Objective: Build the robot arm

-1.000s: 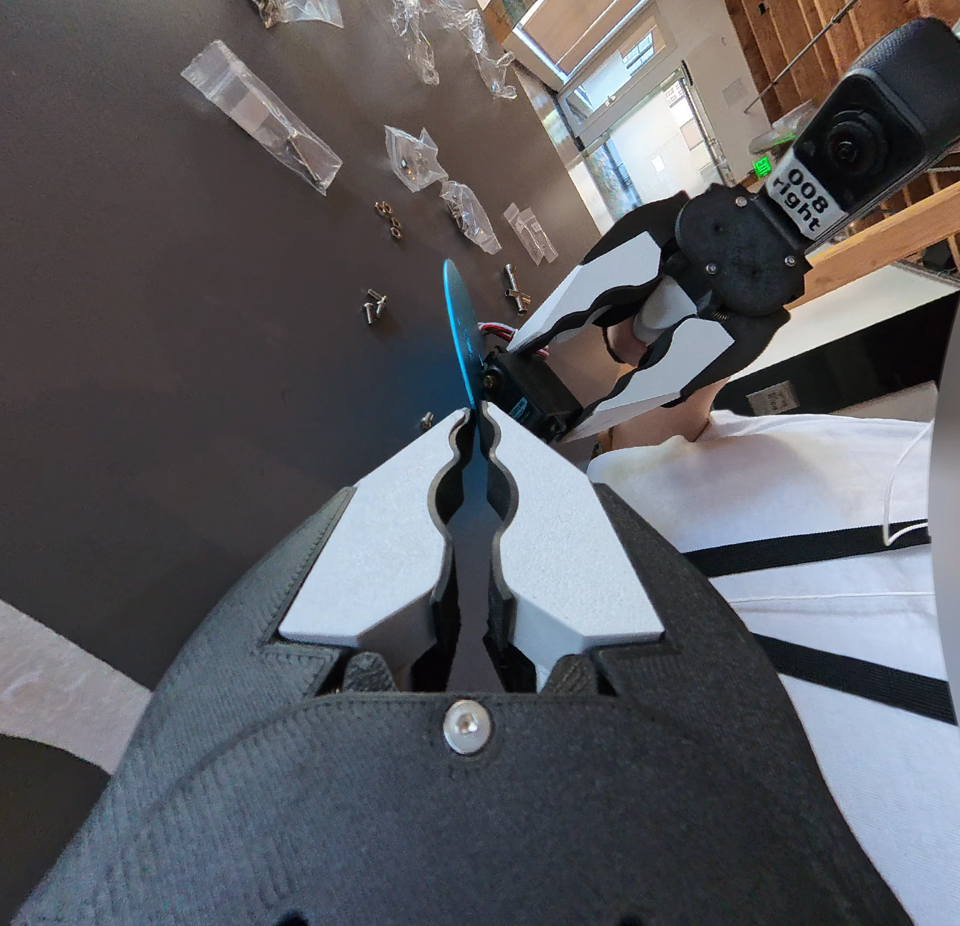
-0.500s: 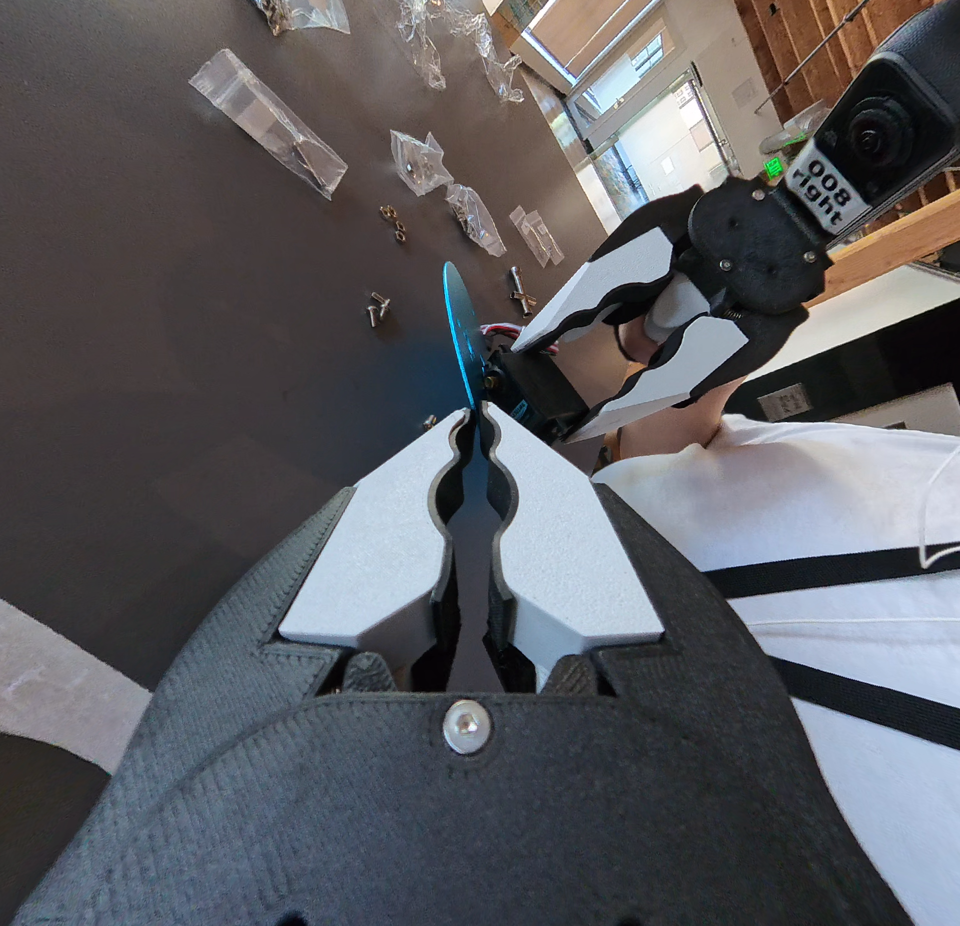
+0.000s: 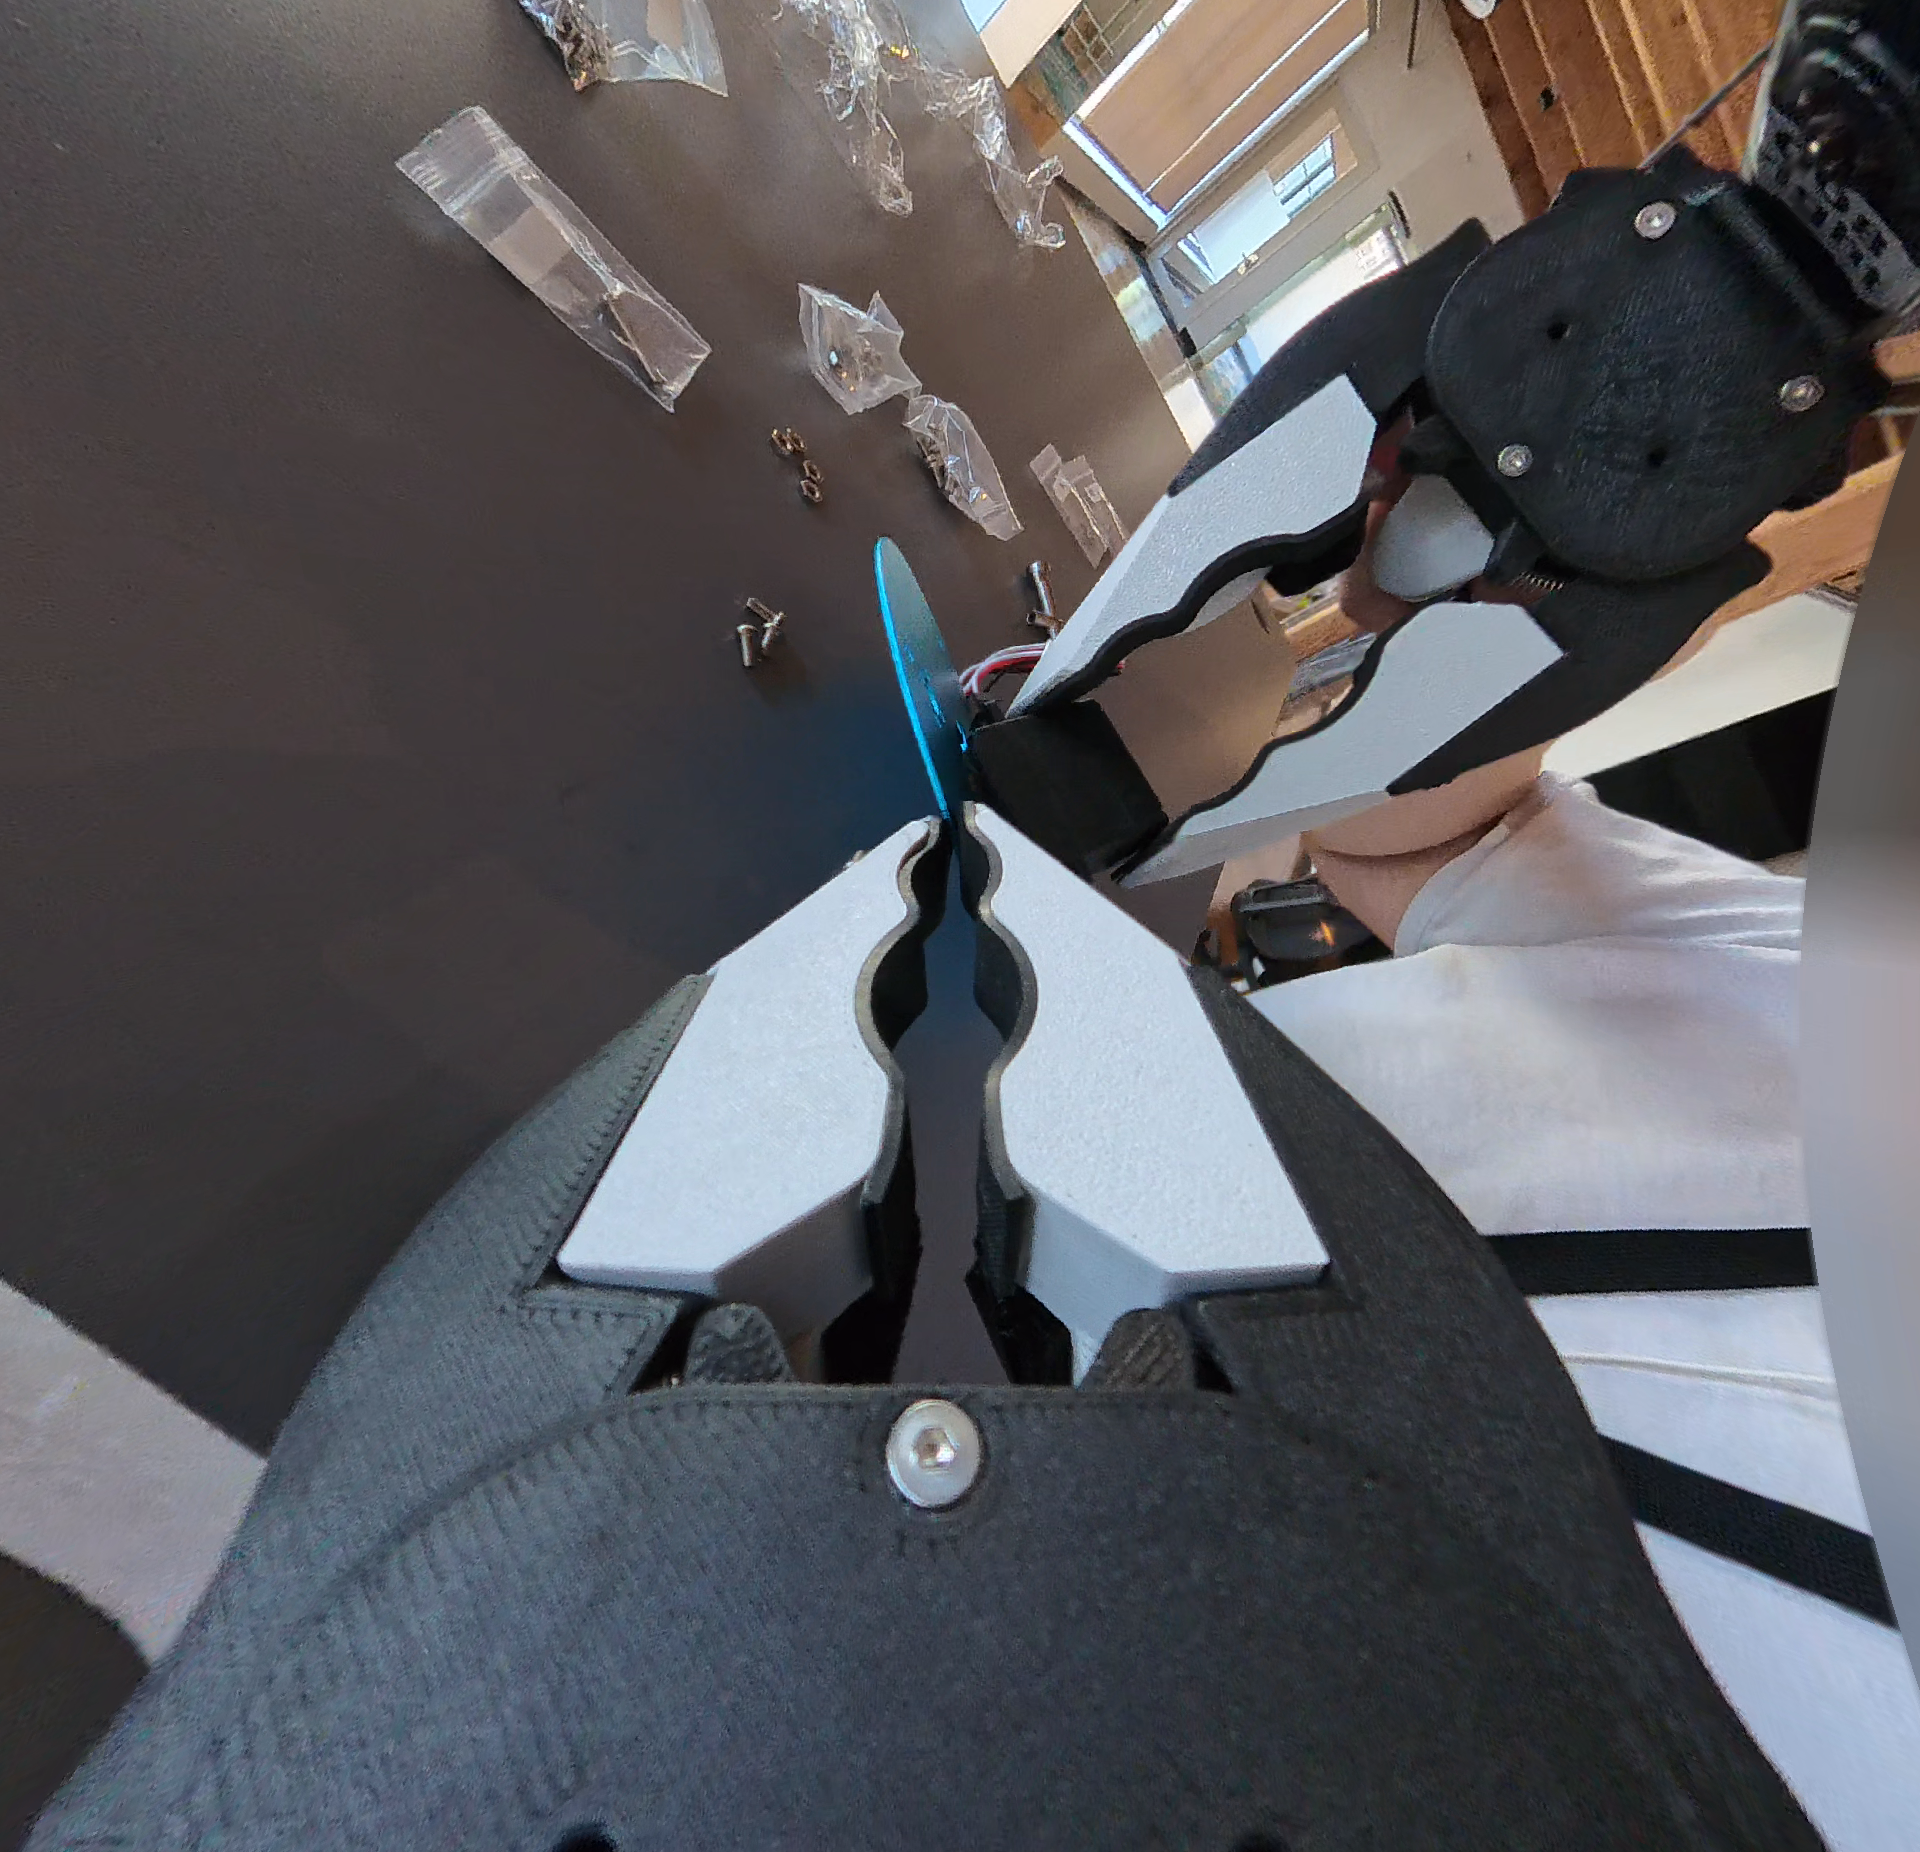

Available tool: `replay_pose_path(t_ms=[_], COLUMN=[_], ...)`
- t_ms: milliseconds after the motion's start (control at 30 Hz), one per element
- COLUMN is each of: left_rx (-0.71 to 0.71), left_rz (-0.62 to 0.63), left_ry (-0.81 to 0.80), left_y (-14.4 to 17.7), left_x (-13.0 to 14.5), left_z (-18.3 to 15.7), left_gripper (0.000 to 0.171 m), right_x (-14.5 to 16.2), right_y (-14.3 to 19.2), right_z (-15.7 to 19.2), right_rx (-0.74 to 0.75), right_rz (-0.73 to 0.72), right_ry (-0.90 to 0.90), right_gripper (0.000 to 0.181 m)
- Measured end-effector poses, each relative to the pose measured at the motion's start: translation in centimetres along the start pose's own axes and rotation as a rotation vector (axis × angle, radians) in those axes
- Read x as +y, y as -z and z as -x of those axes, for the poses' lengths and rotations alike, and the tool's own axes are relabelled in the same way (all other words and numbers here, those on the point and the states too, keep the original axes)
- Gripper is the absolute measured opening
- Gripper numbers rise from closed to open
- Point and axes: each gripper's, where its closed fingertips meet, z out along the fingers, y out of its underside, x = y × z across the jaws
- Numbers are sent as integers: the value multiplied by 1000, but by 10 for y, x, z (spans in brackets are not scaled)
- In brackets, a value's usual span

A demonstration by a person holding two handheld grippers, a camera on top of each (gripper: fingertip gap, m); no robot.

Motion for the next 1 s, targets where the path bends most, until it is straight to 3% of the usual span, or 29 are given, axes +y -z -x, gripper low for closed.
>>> replay_pose_path(t_ms=[633,800,1000], left_rx=[-192,-240,-284], left_rz=[-198,-204,-200], left_ry=[-200,-259,-275], left_y=[-5,-4,-3], left_x=[-3,-2,2], left_z=[-9,-12,-9], left_gripper=[0,0,0], right_x=[6,4,1], right_y=[5,5,3], right_z=[3,3,3], right_rx=[-150,-227,-271], right_rz=[372,431,371], right_ry=[-145,-174,-185], right_gripper=[44,45,44])
